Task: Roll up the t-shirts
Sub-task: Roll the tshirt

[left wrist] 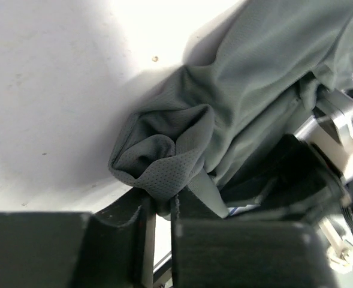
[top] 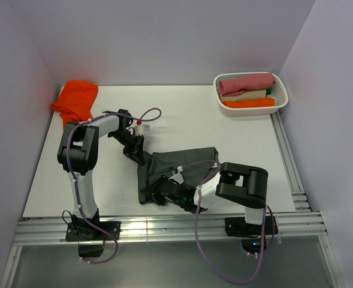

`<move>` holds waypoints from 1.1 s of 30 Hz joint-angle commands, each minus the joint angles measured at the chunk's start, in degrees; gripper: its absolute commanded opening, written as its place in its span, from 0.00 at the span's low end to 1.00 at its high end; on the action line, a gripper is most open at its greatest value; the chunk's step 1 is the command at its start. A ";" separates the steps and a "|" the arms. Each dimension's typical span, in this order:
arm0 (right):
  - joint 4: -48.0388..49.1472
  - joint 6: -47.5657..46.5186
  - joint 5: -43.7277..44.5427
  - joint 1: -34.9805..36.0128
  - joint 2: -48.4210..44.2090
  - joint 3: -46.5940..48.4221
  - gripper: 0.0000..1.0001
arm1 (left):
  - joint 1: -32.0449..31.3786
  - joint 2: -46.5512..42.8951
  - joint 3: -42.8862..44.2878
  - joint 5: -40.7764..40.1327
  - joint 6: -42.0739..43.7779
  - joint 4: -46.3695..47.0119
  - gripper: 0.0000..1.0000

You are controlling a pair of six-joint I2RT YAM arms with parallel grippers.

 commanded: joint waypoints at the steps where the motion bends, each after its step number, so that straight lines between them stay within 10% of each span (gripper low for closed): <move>1: -24.72 -6.37 2.67 0.72 -2.09 4.06 0.44 | -1.01 -0.40 2.92 -5.98 -2.72 1.60 0.10; 17: -89.50 -15.25 17.26 7.31 0.18 41.17 0.70 | -4.52 -0.05 5.82 -14.79 -4.49 0.02 0.03; 33: -89.00 -32.56 28.60 4.42 6.32 59.35 0.64 | -5.40 0.39 6.00 -16.29 -4.49 -0.86 0.02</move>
